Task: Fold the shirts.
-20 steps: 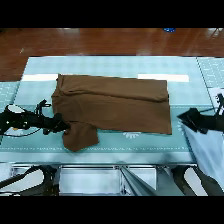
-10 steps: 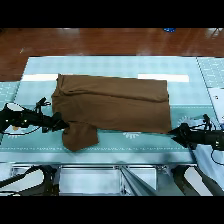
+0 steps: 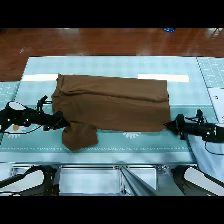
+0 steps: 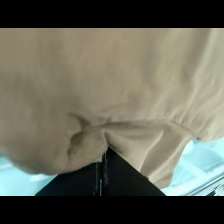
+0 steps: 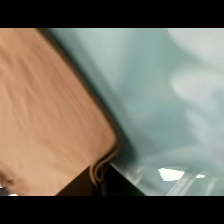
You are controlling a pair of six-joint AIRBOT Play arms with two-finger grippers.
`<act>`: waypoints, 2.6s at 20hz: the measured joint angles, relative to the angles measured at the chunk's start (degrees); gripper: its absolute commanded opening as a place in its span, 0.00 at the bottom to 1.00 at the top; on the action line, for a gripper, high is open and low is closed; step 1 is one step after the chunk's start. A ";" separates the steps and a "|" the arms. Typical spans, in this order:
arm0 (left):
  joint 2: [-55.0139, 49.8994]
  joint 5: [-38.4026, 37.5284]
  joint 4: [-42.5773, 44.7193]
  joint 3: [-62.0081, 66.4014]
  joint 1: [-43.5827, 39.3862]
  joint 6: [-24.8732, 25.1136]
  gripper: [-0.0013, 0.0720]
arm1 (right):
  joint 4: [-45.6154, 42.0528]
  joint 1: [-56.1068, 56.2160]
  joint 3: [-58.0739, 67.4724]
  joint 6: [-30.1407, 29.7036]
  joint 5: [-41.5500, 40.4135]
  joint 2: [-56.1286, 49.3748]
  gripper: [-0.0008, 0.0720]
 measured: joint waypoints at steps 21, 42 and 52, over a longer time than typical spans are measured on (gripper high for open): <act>-34.18 -11.78 -4.66 64.74 -2.78 -12.74 0.04 | -11.74 17.11 46.53 8.70 2.01 -19.15 0.05; -11.72 -10.56 15.78 53.31 4.72 -17.38 0.71 | -20.13 6.19 47.98 17.86 -0.11 -15.47 0.58; 8.04 11.39 14.56 16.37 -10.64 -16.81 0.71 | -13.42 11.67 40.44 16.28 -8.37 -22.38 0.58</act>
